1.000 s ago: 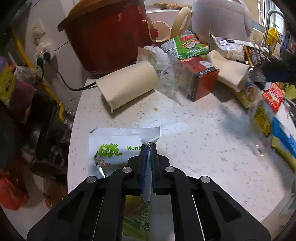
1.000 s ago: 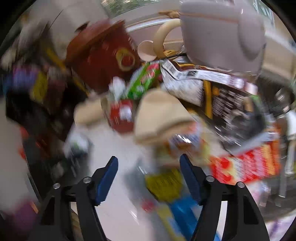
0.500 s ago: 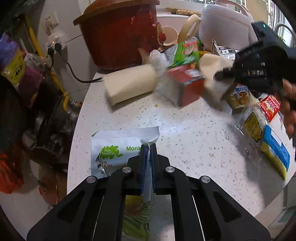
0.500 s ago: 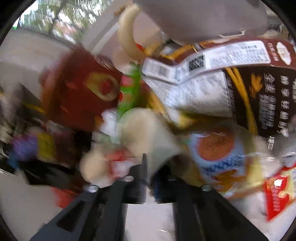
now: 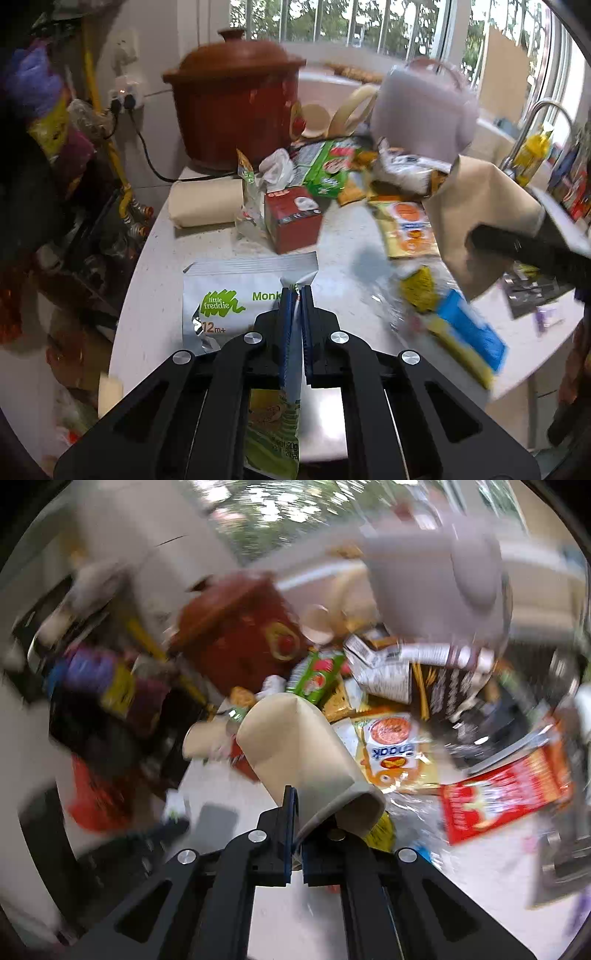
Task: Collect trash
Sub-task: 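Grasp the beige paper cone with the right gripper while the left holds the green packet, then carry the green packet and paper cone over the trash bin and open both grippers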
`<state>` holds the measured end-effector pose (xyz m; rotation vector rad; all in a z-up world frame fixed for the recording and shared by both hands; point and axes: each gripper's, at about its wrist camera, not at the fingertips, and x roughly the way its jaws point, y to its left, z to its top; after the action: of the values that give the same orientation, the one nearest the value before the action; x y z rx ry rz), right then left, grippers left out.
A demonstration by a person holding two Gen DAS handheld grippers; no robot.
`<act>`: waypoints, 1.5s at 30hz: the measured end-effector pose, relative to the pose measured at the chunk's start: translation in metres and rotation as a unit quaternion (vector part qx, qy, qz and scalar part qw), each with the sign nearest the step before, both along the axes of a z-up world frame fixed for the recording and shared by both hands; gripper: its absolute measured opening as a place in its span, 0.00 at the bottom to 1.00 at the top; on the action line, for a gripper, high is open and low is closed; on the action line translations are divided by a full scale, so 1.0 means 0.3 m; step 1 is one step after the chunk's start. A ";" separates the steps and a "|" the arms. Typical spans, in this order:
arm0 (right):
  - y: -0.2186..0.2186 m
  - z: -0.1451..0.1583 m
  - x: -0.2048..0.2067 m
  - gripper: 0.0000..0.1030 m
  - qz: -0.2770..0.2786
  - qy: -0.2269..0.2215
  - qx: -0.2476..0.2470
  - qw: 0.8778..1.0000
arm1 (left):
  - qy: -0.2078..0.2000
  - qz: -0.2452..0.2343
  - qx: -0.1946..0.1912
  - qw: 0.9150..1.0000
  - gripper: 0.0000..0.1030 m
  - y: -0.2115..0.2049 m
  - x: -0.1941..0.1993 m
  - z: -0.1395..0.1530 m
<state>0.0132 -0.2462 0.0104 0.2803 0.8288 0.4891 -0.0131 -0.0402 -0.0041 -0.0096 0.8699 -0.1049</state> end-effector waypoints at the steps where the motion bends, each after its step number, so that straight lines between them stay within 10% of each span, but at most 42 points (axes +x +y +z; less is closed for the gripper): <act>1: -0.005 0.008 -0.056 0.03 0.013 -0.009 0.002 1.000 | -0.003 0.003 -0.002 1.000 0.05 -0.003 -0.047 0.012; 10: 0.056 -0.255 -0.521 0.03 0.092 0.099 0.005 0.991 | 0.095 -0.028 -0.032 0.995 0.05 -0.018 -0.487 -0.176; 24: 0.161 -1.089 -0.737 0.04 -0.039 0.296 -0.052 0.953 | 0.247 -0.064 0.065 0.965 0.05 0.003 -0.571 -1.012; 29: 0.192 -1.177 -0.755 0.09 -0.069 0.304 -0.068 0.948 | 0.256 -0.058 0.078 0.962 0.12 0.040 -0.608 -1.107; 34: 0.186 -1.190 -0.753 0.34 -0.084 0.302 -0.077 0.947 | 0.255 -0.034 0.088 0.962 0.67 0.068 -0.615 -1.131; 45: 0.167 -1.135 -0.780 0.42 -0.094 0.292 -0.089 0.948 | 0.260 -0.046 0.072 0.962 0.69 0.070 -0.623 -1.102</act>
<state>-0.2208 -0.1962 -0.3301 0.3398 1.4007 0.1421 -0.2001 -0.0192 -0.3345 0.1453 1.4034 -0.1291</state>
